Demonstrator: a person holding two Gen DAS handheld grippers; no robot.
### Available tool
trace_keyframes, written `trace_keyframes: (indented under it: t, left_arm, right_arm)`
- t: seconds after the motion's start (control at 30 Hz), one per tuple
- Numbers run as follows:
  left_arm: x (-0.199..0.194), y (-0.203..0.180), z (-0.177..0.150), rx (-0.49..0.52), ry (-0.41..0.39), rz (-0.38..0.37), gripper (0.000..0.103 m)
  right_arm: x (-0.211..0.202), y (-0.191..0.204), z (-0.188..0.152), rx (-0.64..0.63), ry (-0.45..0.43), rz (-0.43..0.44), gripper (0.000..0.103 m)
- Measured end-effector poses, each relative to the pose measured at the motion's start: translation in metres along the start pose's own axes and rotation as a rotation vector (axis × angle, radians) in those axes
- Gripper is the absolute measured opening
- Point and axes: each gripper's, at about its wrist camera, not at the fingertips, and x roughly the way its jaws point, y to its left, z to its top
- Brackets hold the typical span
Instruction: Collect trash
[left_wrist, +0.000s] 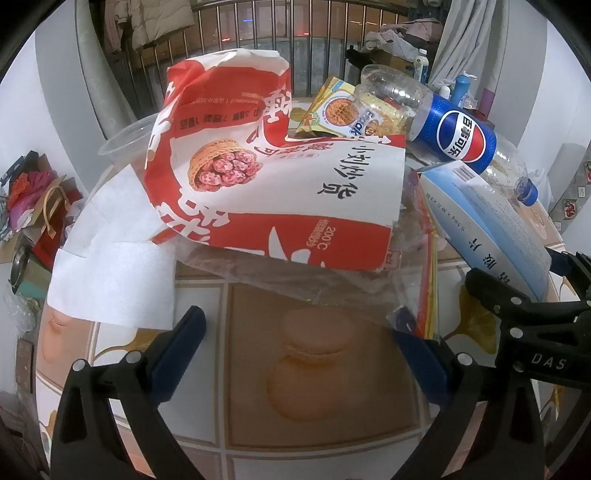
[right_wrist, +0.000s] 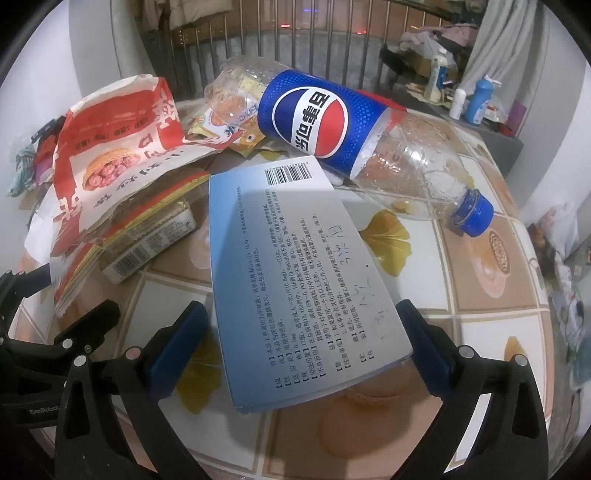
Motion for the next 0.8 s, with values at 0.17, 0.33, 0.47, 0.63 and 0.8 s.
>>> trace_keyframes:
  t: [0.17, 0.33, 0.47, 0.63, 0.8]
  left_arm:
    - [0.0005, 0.0005, 0.0003, -0.002, 0.008, -0.003, 0.099]
    - [0.0006, 0.0002, 0.0001, -0.002, 0.01, -0.002, 0.099]
    - [0.0005, 0.0001, 0.0001, -0.002, 0.009, -0.002, 0.099]
    - [0.0005, 0.0, 0.0002, -0.002, 0.009, -0.002, 0.099]
    - [0.0006, 0.0005, 0.0, -0.003, 0.01, -0.004, 0.099]
  right_arm:
    - [0.0006, -0.0001, 0.0002, 0.001, 0.01, 0.001, 0.097]
    - [0.001, -0.0003, 0.0004, 0.001, 0.014, 0.002, 0.097]
    - [0.001, -0.0004, 0.0004, 0.001, 0.014, 0.002, 0.097]
    - [0.0008, -0.0003, 0.0, 0.001, 0.014, 0.002, 0.097]
    - [0.0002, 0.0009, -0.0016, 0.023, 0.014, -0.017, 0.097]
